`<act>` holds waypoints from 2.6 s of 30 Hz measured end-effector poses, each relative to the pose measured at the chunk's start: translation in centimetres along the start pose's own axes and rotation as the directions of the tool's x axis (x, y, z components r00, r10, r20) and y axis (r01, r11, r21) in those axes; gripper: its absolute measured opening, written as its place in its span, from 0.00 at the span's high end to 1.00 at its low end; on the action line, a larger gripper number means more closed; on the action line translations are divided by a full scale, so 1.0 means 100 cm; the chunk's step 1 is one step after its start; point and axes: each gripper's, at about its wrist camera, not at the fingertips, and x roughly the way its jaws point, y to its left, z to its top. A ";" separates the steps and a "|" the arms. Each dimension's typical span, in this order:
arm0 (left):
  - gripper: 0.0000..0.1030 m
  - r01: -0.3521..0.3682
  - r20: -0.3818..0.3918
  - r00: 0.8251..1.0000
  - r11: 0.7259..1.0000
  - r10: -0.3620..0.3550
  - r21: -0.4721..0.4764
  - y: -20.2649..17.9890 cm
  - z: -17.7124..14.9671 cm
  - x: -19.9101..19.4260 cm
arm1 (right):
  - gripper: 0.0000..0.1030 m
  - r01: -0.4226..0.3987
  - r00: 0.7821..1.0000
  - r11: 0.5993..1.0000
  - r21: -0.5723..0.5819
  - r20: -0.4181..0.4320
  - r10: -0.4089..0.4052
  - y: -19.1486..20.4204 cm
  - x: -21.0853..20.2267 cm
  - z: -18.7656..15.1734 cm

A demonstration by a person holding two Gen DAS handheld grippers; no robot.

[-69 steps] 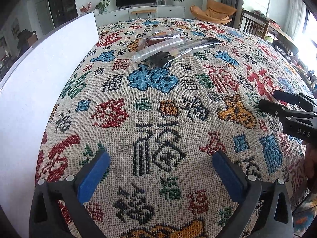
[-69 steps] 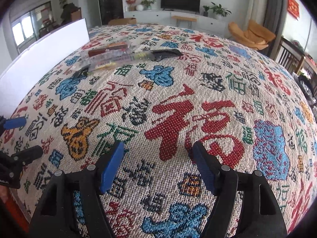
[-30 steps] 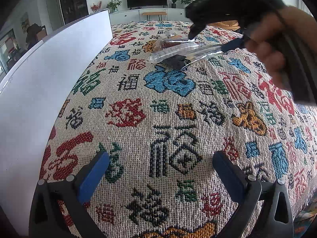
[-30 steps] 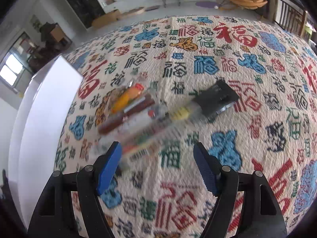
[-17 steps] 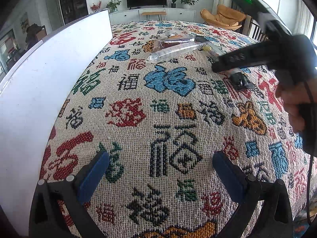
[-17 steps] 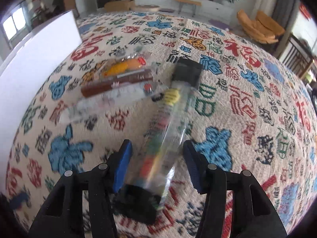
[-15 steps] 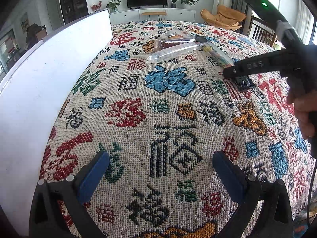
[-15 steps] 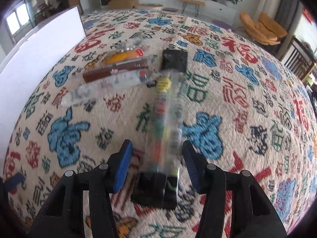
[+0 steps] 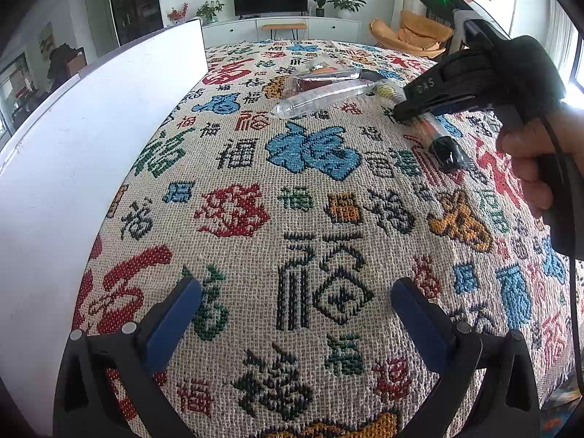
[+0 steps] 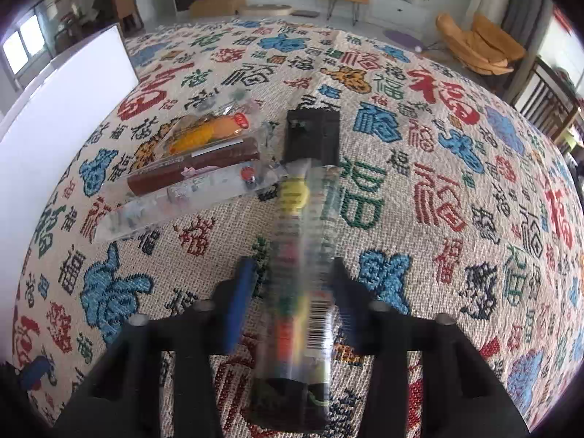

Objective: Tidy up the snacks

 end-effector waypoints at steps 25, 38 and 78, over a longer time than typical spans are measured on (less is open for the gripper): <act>0.00 0.093 -0.047 0.995 0.996 -0.093 -0.004 0.003 0.016 0.004 | 0.22 -0.021 0.984 0.999 -0.045 0.174 0.028 -0.097 -0.051 -0.124; 0.23 0.147 -0.088 0.987 0.978 -0.135 0.150 -0.003 0.161 0.094 | 0.21 -0.027 0.984 0.999 -0.042 0.175 0.034 -0.099 -0.052 -0.126; 0.00 0.108 -0.018 0.994 0.979 -0.107 0.170 -0.034 0.016 0.013 | 0.21 -0.025 0.984 0.999 -0.043 0.175 0.032 -0.099 -0.052 -0.127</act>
